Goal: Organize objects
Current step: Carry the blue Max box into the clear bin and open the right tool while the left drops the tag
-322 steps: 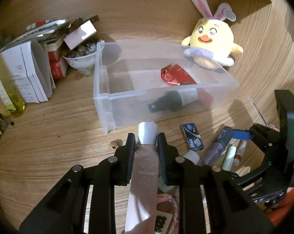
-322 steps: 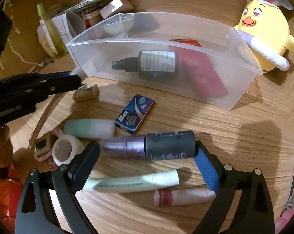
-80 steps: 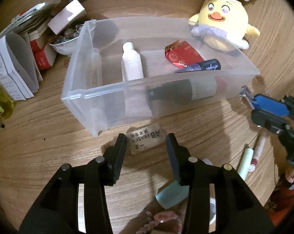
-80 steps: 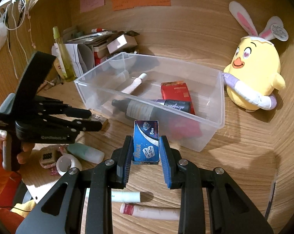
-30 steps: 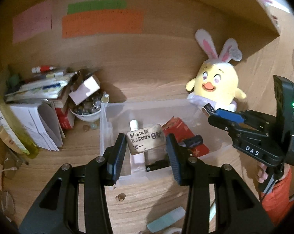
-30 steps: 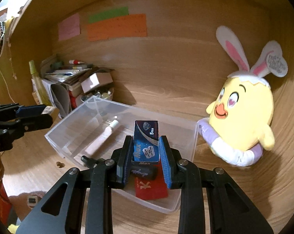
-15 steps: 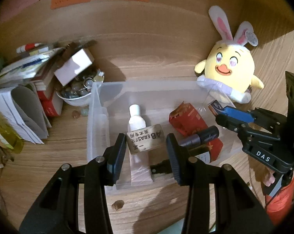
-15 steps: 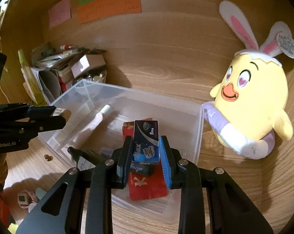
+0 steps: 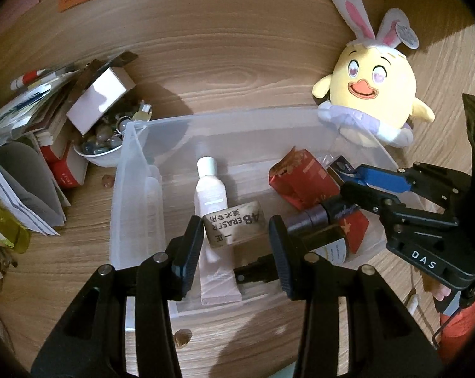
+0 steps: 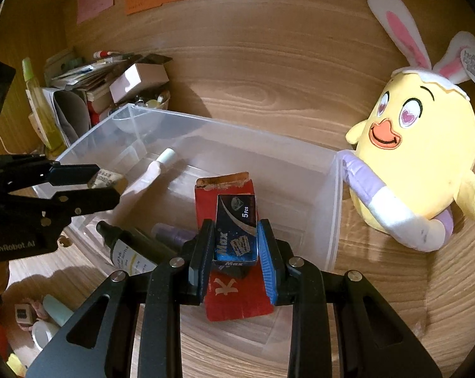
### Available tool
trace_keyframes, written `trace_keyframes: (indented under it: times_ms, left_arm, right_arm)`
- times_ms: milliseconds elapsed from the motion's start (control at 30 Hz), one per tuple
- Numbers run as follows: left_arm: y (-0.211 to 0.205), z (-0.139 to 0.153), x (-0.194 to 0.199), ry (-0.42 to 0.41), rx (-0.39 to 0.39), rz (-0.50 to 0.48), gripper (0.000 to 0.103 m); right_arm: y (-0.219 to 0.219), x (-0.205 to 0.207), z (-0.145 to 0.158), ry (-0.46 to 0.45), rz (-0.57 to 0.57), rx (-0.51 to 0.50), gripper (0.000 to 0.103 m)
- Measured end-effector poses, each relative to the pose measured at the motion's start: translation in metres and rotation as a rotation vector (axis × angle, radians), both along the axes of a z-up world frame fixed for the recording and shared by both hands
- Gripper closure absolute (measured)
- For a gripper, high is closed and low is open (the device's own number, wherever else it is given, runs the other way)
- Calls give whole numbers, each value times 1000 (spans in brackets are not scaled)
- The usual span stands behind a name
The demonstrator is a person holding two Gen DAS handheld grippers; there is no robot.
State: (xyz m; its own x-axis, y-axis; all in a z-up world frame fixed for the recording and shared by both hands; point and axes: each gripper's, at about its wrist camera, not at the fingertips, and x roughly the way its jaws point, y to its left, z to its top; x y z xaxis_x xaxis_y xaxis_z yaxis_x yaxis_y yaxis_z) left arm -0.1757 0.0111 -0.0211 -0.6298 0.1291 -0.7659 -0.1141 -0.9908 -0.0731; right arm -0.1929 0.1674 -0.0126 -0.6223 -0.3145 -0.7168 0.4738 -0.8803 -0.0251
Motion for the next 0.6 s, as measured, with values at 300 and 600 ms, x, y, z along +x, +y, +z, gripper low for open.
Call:
trace_keyframes:
  times_ms: [300, 600]
  left_arm:
    - [-3, 15, 9, 39, 8, -2, 48]
    - [-3, 31, 26, 81, 9, -1, 33]
  right_arm:
    - [-3, 2, 1, -6, 4, 8, 69]
    - [-6, 17, 16, 56, 17, 8, 40]
